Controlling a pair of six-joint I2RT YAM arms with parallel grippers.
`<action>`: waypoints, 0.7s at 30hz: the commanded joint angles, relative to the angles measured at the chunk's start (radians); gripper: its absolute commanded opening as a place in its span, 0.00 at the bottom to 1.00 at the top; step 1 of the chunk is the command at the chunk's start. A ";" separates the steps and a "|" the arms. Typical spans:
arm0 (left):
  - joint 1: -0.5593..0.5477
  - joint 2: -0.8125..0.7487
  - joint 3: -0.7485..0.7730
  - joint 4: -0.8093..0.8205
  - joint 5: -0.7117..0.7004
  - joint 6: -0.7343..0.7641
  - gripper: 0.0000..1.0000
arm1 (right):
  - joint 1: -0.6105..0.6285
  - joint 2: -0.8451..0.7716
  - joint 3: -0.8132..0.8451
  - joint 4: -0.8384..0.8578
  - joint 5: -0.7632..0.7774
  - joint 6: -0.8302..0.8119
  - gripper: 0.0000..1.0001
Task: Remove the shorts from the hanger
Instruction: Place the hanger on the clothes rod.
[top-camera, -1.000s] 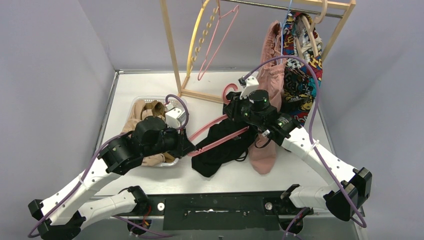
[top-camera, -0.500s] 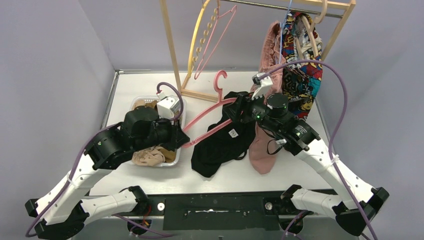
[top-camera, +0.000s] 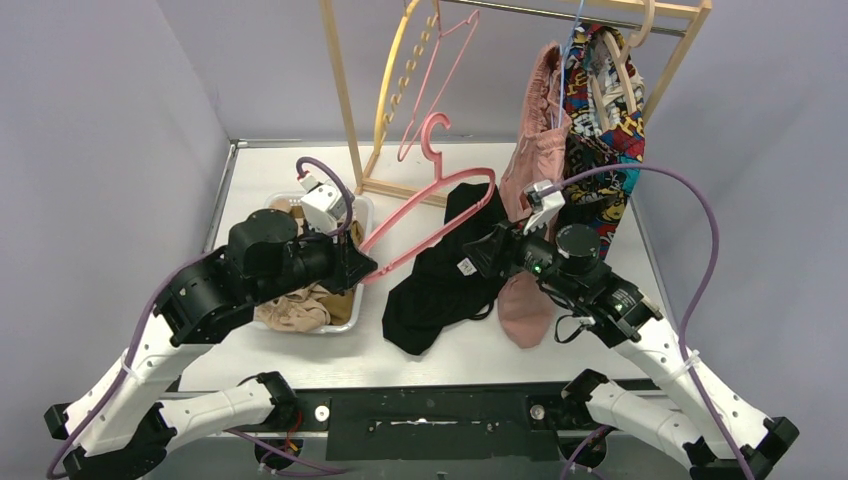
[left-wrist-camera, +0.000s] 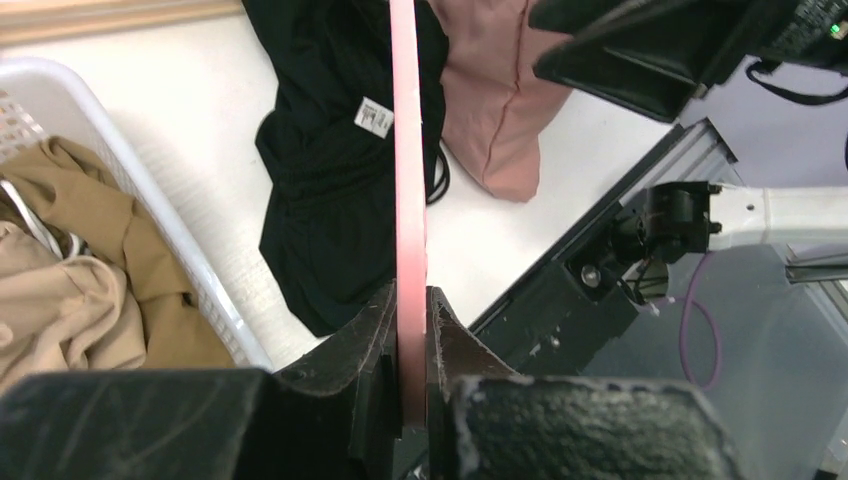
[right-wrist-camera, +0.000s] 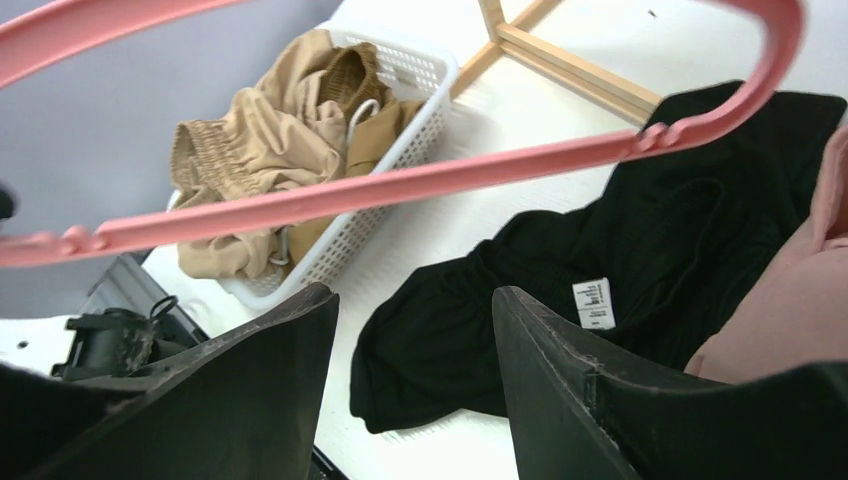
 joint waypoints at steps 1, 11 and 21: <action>0.000 -0.007 -0.023 0.245 -0.071 0.066 0.00 | 0.009 -0.060 -0.020 0.112 -0.087 -0.026 0.59; -0.009 0.113 -0.011 0.476 -0.212 0.228 0.00 | 0.014 -0.114 -0.074 0.120 -0.079 -0.020 0.59; -0.111 0.213 -0.020 0.773 -0.472 0.414 0.00 | 0.019 -0.098 -0.102 0.134 -0.069 0.001 0.60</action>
